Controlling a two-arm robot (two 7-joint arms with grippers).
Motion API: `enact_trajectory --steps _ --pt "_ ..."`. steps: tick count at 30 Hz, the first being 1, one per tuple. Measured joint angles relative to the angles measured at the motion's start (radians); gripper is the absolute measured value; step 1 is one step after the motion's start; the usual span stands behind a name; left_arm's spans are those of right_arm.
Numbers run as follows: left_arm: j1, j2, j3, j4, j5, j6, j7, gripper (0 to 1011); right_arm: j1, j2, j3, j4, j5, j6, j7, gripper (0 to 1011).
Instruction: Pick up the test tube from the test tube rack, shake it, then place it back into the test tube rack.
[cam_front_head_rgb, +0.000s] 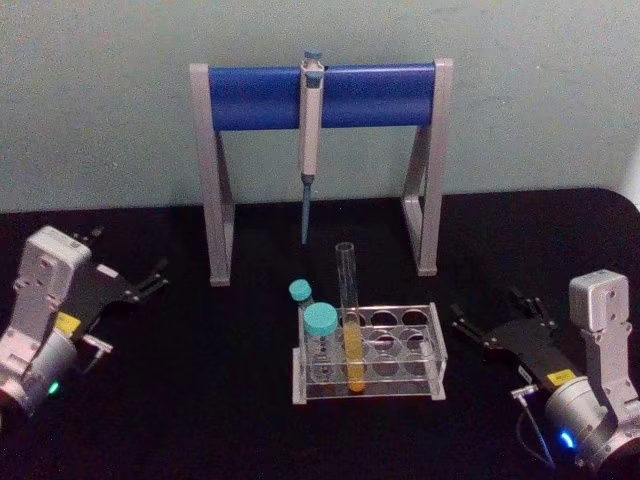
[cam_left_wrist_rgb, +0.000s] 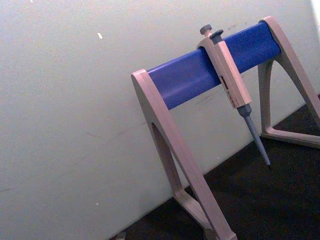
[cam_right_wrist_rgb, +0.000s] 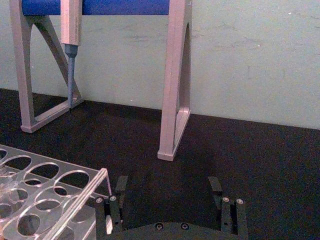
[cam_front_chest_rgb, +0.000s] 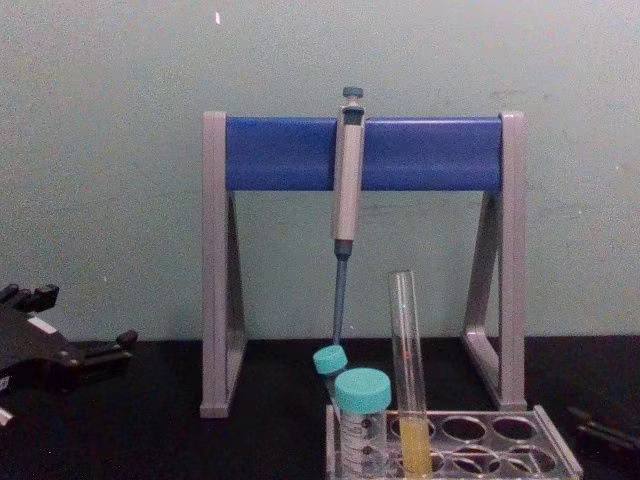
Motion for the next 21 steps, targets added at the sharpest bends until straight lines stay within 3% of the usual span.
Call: enact_trajectory --steps 21 --pt "0.000 0.000 0.000 0.000 0.000 0.000 0.000 1001 0.000 0.000 0.000 0.000 0.000 0.000 0.000 1000"
